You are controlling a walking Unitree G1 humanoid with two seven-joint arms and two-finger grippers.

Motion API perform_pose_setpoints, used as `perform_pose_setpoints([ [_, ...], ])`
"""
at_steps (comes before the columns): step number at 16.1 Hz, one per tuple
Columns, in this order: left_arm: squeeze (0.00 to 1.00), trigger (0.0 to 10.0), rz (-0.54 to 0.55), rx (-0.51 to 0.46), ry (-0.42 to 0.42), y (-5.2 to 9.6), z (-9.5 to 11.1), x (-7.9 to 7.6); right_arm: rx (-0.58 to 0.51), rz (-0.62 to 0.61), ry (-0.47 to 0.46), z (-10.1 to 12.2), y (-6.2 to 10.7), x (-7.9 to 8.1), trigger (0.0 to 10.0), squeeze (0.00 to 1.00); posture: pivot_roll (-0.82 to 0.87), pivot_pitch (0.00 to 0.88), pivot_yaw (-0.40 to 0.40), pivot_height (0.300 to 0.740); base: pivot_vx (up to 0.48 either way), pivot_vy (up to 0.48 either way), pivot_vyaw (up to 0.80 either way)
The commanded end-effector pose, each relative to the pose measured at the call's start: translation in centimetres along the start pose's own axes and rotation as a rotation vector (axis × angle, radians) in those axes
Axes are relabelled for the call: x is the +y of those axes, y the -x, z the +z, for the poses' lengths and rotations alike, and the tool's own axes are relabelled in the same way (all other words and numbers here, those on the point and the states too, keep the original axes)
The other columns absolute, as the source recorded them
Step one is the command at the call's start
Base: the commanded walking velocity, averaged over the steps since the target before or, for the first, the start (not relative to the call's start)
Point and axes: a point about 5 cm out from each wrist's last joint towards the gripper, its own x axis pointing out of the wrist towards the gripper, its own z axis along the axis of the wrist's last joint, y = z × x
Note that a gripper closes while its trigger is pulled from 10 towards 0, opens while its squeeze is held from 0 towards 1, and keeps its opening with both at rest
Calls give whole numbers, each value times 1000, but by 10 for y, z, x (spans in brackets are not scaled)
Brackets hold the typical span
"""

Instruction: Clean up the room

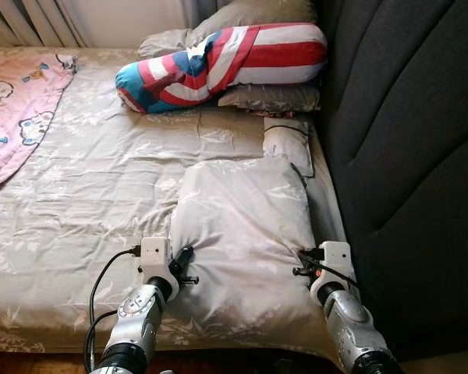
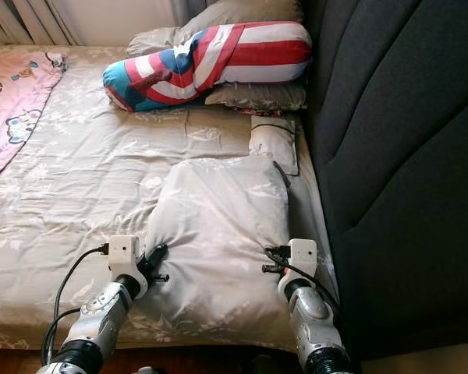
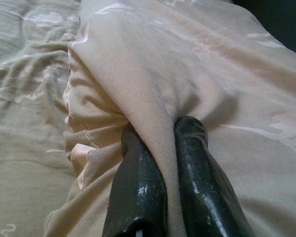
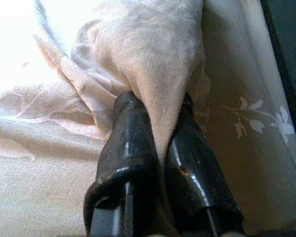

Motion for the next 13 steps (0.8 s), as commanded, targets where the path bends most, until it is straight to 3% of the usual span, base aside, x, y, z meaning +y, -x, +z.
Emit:
perform_pose_setpoints([
  [1,0,10000,42,-80,-29,0,19,15,-67,-49,-9,14,-1,-13,10000,0,-58,105,-38,740,0,0,0],
  [13,0,10000,21,-82,-42,-2,14,4,-82,-51,-18,13,0,-15,10000,0,-57,27,-62,740,0,0,0],
])
